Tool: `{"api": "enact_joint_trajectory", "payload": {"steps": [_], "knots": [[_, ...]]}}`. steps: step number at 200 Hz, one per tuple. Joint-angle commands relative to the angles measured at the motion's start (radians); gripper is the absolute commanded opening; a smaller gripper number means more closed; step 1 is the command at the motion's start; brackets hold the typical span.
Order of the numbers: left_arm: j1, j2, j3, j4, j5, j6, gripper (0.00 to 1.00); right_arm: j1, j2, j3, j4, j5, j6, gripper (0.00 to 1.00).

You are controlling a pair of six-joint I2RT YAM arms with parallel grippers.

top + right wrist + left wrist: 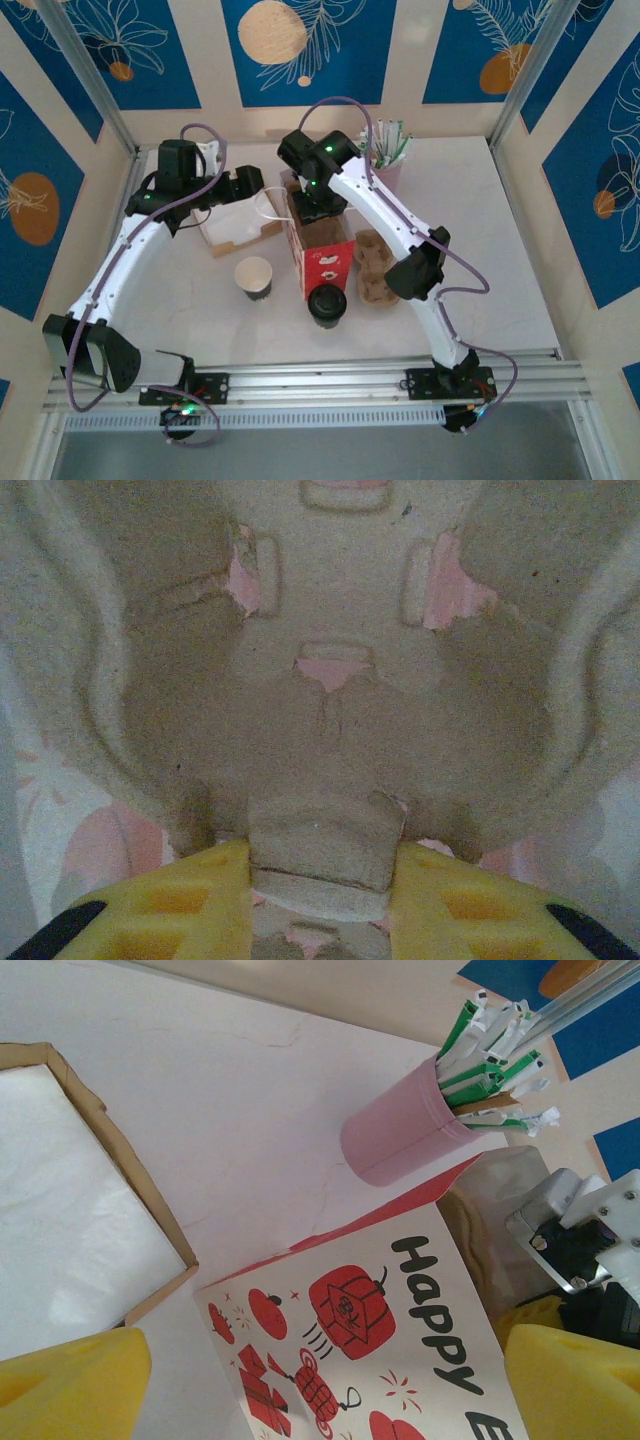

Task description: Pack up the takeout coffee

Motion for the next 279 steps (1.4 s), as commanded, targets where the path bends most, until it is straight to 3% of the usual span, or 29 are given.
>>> {"api": "enact_joint_trajectory", "payload": {"steps": [1, 97, 166, 279], "knots": [[0.014, -0.016, -0.012, 0.019, 0.002, 0.009, 0.91, 0.009, 0.017, -0.009, -0.153, 0.03, 0.02, 0.36], [0.044, -0.157, -0.08, -0.012, 0.059, -0.009, 0.92, 0.023, 0.042, -0.005, -0.153, 0.045, 0.019, 0.36], [0.051, -0.23, -0.163, 0.05, 0.184, -0.075, 0.91, 0.029, 0.053, -0.014, -0.153, 0.065, 0.021, 0.36], [0.051, -0.235, -0.201, 0.055, 0.174, -0.071, 0.9, 0.043, 0.074, -0.055, -0.132, 0.064, 0.031, 0.36]]}}
